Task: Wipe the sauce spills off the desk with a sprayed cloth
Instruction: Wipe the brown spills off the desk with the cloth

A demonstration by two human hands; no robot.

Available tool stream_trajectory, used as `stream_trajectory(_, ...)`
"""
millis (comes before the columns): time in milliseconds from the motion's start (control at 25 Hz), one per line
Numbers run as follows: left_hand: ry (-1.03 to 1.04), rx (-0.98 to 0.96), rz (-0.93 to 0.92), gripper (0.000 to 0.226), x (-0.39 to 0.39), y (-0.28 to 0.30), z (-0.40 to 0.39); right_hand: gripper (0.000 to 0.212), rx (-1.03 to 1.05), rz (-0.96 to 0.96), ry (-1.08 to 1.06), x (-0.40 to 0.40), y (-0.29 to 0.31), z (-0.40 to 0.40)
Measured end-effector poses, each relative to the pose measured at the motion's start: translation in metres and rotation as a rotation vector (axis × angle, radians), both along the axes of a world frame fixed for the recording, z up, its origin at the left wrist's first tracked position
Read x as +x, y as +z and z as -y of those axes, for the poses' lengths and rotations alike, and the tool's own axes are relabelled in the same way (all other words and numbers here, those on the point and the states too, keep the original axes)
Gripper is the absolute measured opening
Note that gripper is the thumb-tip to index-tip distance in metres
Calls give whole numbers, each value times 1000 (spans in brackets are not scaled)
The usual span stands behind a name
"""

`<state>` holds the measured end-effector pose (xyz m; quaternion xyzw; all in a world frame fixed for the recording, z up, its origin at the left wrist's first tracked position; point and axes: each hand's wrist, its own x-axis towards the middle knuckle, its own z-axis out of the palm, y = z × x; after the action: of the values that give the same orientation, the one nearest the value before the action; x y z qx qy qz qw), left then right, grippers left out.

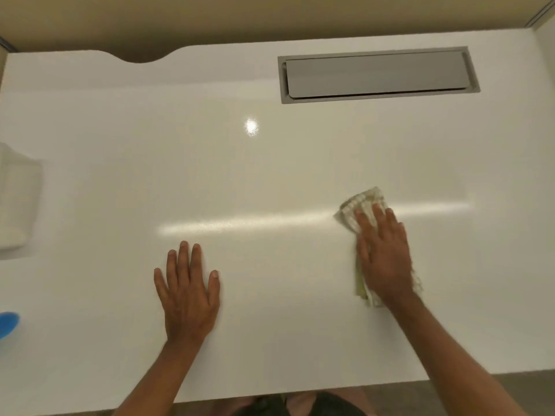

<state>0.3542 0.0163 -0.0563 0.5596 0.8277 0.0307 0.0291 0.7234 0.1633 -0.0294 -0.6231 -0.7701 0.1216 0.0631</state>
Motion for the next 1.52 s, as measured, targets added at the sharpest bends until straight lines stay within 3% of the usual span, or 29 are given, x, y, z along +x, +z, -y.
stream_trajectory(120,-2,0,-12,67,-1,-2,-1,55,50,67,-285,19,9,-104)
stream_trajectory(240,3,-14,-22,69,1,-2,-3,57,36,54,-361,-36,9,-177)
stream_trajectory(600,3,-16,4,69,2,-1,-3,57,58,28,139,-301,4,-203)
stream_trajectory(800,-1,20,51,65,-2,-2,-5,56,59,-9,449,-411,12,-151)
stream_trajectory(880,19,98,161,59,-6,5,-3,54,22,-41,649,-420,14,-105)
stream_trajectory(1000,137,295,454,55,-14,18,3,51,-33,-70,816,-361,7,-51)
stream_trajectory(1080,226,321,414,54,-37,23,8,50,-19,-46,839,-299,-1,-28)
stream_trajectory(1200,349,182,127,56,-104,20,27,52,-14,-6,791,-235,-3,-35)
stream_trajectory(1280,417,92,39,58,-142,17,43,52,33,10,634,-239,-1,-69)
stream_trajectory(1440,478,26,19,62,-153,5,55,57,59,60,260,-324,4,-152)
stream_trajectory(1520,477,29,16,62,-153,1,53,60,67,86,261,-378,-2,-163)
